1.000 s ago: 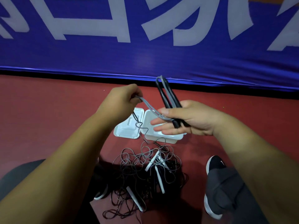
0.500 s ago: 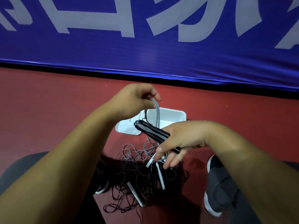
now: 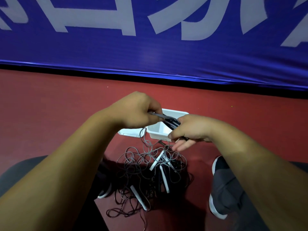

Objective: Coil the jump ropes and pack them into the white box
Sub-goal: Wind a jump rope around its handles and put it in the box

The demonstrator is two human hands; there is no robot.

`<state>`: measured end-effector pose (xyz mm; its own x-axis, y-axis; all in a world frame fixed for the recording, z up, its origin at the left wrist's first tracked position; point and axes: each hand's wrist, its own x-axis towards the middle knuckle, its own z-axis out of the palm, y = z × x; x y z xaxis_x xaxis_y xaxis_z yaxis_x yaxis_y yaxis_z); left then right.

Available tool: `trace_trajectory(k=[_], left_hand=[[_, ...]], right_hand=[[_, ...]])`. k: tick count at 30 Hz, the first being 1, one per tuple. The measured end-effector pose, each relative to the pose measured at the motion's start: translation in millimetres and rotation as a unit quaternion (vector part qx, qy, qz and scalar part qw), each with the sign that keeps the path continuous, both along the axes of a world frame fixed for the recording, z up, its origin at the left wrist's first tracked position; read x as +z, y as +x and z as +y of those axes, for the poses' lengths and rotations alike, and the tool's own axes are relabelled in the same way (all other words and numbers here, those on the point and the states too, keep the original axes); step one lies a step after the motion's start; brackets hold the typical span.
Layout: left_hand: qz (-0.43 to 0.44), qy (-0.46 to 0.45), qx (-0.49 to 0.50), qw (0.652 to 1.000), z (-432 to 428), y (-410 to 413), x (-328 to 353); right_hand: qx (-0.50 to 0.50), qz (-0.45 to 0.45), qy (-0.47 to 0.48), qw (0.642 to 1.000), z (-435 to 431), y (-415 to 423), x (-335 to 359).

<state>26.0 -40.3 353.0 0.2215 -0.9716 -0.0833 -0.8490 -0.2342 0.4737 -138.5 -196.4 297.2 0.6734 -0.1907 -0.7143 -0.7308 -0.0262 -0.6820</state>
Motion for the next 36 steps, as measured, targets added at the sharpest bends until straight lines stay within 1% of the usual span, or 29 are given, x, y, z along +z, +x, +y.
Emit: trace_trajectory(k=[6, 9, 12, 14, 16, 17, 20, 21, 24, 27, 30, 33, 36], left_hand=[[0.05, 0.052, 0.002, 0.997, 3.3, -1.2, -3.2], [0.068, 0.099, 0.044, 0.992, 0.8, -2.7, -10.8], [0.115, 0.185, 0.117, 0.969, -3.7, -10.7, -21.1], [0.173, 0.223, 0.145, 0.948, -5.9, -17.3, -26.0], [0.261, 0.203, 0.187, 0.925, -8.1, -20.5, -30.1], [0.29, 0.183, 0.202, 0.917, -9.7, -19.2, -31.6], [0.322, 0.126, 0.202, 0.916, -13.5, -12.8, -34.7], [0.35, 0.105, 0.206, 0.908, -14.3, -11.4, -34.5], [0.442, 0.027, 0.222, 0.869, -16.4, -10.9, -32.2], [0.485, -0.026, 0.203, 0.85, -19.0, -14.5, -29.0], [0.515, -0.053, 0.233, 0.823, -22.0, -20.1, -28.3], [0.55, -0.065, 0.265, 0.789, -24.8, -22.2, -34.0], [0.583, -0.053, 0.287, 0.758, -27.5, -27.0, -40.5]], right_hand=[[-0.107, -0.028, -0.014, 0.994, -9.2, 4.7, 1.6], [-0.137, -0.031, -0.011, 0.99, -9.2, 5.6, 2.7], [-0.15, -0.043, -0.015, 0.988, -6.1, 8.1, 1.2], [-0.145, -0.055, -0.033, 0.987, -4.3, 10.0, 0.2], [-0.136, -0.076, -0.064, 0.986, -4.8, 11.4, -0.4], [-0.131, -0.087, -0.078, 0.984, -5.6, 11.7, 0.3], [-0.122, -0.115, -0.117, 0.979, -8.1, 11.8, 2.8], [-0.119, -0.121, -0.123, 0.978, -8.4, 11.9, 3.3], [-0.108, -0.129, -0.127, 0.977, -7.0, 13.2, 3.1], [-0.088, -0.129, -0.15, 0.976, -4.8, 13.7, 2.4], [-0.041, -0.136, -0.218, 0.966, -2.7, 13.4, 0.9], [0.006, -0.132, -0.32, 0.938, 0.3, 13.9, 0.9], [0.034, -0.123, -0.358, 0.925, 4.9, 13.3, 1.6]])
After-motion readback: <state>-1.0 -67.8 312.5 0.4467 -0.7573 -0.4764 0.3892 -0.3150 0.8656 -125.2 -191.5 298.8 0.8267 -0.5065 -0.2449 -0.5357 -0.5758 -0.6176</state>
